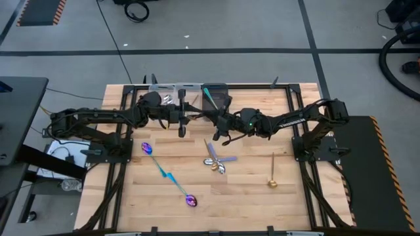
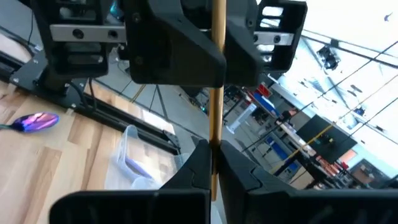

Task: Sort silverware by color (type)
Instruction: Put the gold spoon into the right transparent bin

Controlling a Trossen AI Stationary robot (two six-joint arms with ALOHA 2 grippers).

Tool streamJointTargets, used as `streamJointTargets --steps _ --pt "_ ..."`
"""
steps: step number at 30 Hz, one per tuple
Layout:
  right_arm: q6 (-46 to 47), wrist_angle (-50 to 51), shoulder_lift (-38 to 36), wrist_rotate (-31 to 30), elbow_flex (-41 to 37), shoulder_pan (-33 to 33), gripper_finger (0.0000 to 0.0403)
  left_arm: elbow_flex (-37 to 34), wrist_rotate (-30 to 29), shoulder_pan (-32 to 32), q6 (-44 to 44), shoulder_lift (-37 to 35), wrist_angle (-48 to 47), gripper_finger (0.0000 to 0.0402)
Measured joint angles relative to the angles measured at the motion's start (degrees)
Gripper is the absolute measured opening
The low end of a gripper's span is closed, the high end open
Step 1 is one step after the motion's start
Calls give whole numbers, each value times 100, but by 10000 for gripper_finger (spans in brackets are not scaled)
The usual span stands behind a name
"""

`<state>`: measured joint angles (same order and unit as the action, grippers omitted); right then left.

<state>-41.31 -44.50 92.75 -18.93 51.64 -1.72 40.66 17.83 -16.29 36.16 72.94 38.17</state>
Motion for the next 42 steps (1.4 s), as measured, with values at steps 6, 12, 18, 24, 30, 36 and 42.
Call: streamJointTargets --steps 6,12,18,24,30,36,42 --pt "62 208 -16 -390 0 97 16 -2 -304 5 187 -335 -743 125" --pt "252 332 -61 -661 0 173 16 2 -789 11 203 -1012 -2193 147" --pt "1637 945 -72 -694 0 16 16 2 -2122 596 384 -1387 -3498 142" --pt "3405 1915 -72 -276 0 -218 22 1 -3617 1387 1562 -1049 -3860 141" --pt "4886 2656 -72 581 0 -378 21 0 -4642 1766 2964 -508 -3624 141" --pt "5666 2955 -72 1460 0 -499 22 2 -4722 1888 4181 -51 -2976 141" --pt "6088 3002 -72 2029 0 -630 22 2 -4723 1882 5342 331 -2416 141"
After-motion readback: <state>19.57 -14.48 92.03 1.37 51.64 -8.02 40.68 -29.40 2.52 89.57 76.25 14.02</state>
